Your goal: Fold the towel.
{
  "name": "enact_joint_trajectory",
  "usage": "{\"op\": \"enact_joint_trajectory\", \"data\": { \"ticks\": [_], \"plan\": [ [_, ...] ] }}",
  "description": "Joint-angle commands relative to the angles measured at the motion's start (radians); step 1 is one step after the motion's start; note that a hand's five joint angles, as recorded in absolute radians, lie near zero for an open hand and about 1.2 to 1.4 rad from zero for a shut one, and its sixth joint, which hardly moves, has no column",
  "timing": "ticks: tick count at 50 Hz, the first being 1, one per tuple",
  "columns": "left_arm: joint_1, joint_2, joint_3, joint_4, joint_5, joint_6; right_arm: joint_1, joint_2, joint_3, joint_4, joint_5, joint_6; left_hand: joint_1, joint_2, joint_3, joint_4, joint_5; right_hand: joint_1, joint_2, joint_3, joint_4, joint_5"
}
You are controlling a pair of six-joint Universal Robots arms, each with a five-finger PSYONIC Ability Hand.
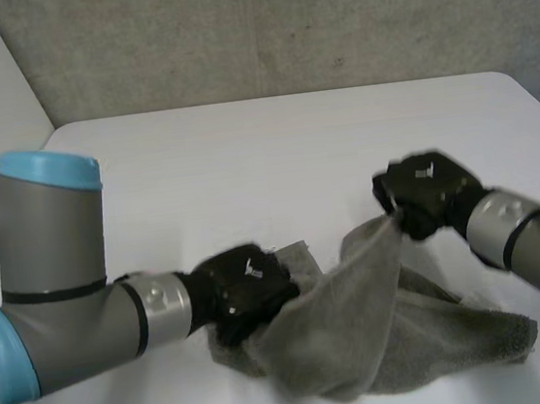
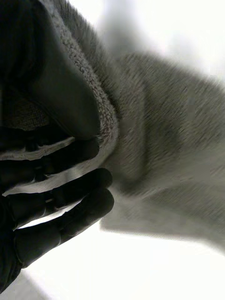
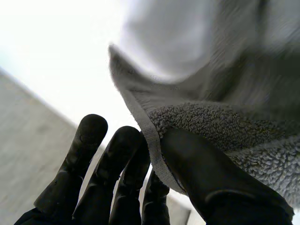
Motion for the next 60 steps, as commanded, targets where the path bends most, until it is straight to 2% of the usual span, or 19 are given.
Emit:
{"op": "enact_joint_trajectory", "data": {
  "ticks": [1, 2, 3, 4, 5, 6, 7, 14, 22, 24, 28, 35, 41, 43, 44, 46, 53, 57, 60],
  "plan": [
    [0.001, 0.022, 0.248, 0.120, -0.137, -0.280, 0.002, -0.019, -0.229, -0.091, 0.059, 0.029, -0.028, -0.095, -0.141, -0.116, -0.281, 0.077, 0.094, 0.067, 0.066, 0.060],
    [0.006, 0.026, 0.323, 0.176, -0.238, -0.400, 0.002, -0.019, -0.230, -0.092, 0.059, 0.029, -0.028, -0.095, -0.141, -0.116, -0.281, 0.077, 0.094, 0.067, 0.066, 0.060],
    [0.012, 0.035, 0.384, 0.227, -0.346, -0.515, 0.002, -0.034, -0.271, -0.160, 0.108, 0.061, -0.028, -0.095, -0.141, -0.116, -0.281, 0.077, 0.094, 0.067, 0.066, 0.060],
    [0.012, 0.035, 0.385, 0.227, -0.347, -0.516, -0.001, -0.057, -0.300, -0.228, 0.164, 0.099, -0.028, -0.095, -0.141, -0.116, -0.281, 0.077, 0.094, 0.067, 0.066, 0.060],
    [0.017, 0.046, 0.424, 0.263, -0.433, -0.608, -0.001, -0.057, -0.300, -0.228, 0.165, 0.100, -0.028, -0.095, -0.141, -0.116, -0.281, 0.077, 0.094, 0.067, 0.066, 0.060],
    [0.017, 0.046, 0.425, 0.264, -0.434, -0.609, -0.004, -0.082, -0.323, -0.288, 0.208, 0.132, -0.028, -0.095, -0.141, -0.116, -0.281, 0.077, 0.094, 0.067, 0.066, 0.060],
    [0.011, 0.061, 0.444, 0.290, -0.484, -0.676, 0.000, -0.103, -0.342, -0.323, 0.240, 0.156, -0.028, -0.095, -0.141, -0.116, -0.281, 0.077, 0.094, 0.067, 0.066, 0.060],
    [0.006, 0.176, 0.377, 0.327, -0.488, -0.720, 0.005, -0.137, -0.336, -0.277, 0.219, 0.173, -0.028, -0.095, -0.141, -0.116, -0.281, 0.077, 0.094, 0.067, 0.066, 0.060],
    [-0.005, 0.336, 0.044, 0.391, -0.477, -0.708, 0.006, -0.192, -0.215, -0.063, 0.113, 0.158, -0.028, -0.095, -0.141, -0.116, -0.281, 0.077, 0.094, 0.067, 0.066, 0.060],
    [-0.016, 0.403, -0.119, 0.411, -0.474, -0.706, 0.006, -0.206, -0.179, -0.021, 0.084, 0.143, -0.028, -0.095, -0.141, -0.116, -0.281, 0.077, 0.094, 0.067, 0.066, 0.060],
    [-0.028, 0.448, -0.287, 0.442, -0.448, -0.706, 0.000, -0.238, -0.057, 0.089, 0.007, 0.039, -0.028, -0.095, -0.141, -0.116, -0.281, 0.077, 0.094, 0.067, 0.066, 0.060],
    [-0.054, 0.473, -0.549, 0.509, -0.394, -0.703, -0.015, -0.252, 0.115, 0.164, -0.008, -0.152, -0.028, -0.095, -0.141, -0.116, -0.281, 0.077, 0.094, 0.067, 0.066, 0.060],
    [-0.086, 0.456, -0.562, 0.502, -0.359, -0.704, -0.058, -0.251, 0.195, 0.105, -0.010, -0.195, -0.098, -0.166, -0.211, -0.186, -0.351, 0.077, 0.094, 0.067, 0.066, 0.060],
    [-0.092, 0.457, -0.539, 0.506, -0.336, -0.703, -0.072, -0.246, 0.209, 0.072, -0.008, -0.195, -0.811, -0.879, -0.924, -0.899, -1.064, 0.077, 0.094, 0.067, 0.066, 0.060],
    [-0.092, 0.457, -0.539, 0.506, -0.336, -0.703, -0.085, -0.242, 0.224, 0.037, -0.008, -0.195, -0.814, -0.882, -0.927, -0.902, -1.067, 0.077, 0.094, 0.067, 0.066, 0.060],
    [-0.088, 0.469, -0.479, 0.511, -0.321, -0.704, -0.095, -0.237, 0.239, -0.003, -0.008, -0.190, -1.077, -1.145, -1.191, -1.165, -1.331, 0.077, 0.094, 0.067, 0.066, 0.060],
    [-0.078, 0.442, -0.330, 0.551, -0.322, -0.701, -0.116, -0.174, 0.299, -0.145, -0.007, -0.104, -1.166, -1.234, -1.280, -1.254, -1.420, 0.077, 0.094, 0.067, 0.066, 0.060],
    [-0.060, 0.284, -0.202, 0.575, -0.321, -0.654, -0.116, -0.159, 0.315, -0.175, -0.005, -0.084, -1.143, -1.211, -1.256, -1.231, -1.396, 0.077, 0.094, 0.067, 0.066, 0.060],
    [-0.043, 0.233, -0.163, 0.555, -0.319, -0.609, -0.118, -0.140, 0.324, -0.179, -0.007, -0.083, -1.137, -1.205, -1.250, -1.225, -1.390, 0.077, 0.094, 0.067, 0.066, 0.060]
  ]
}}
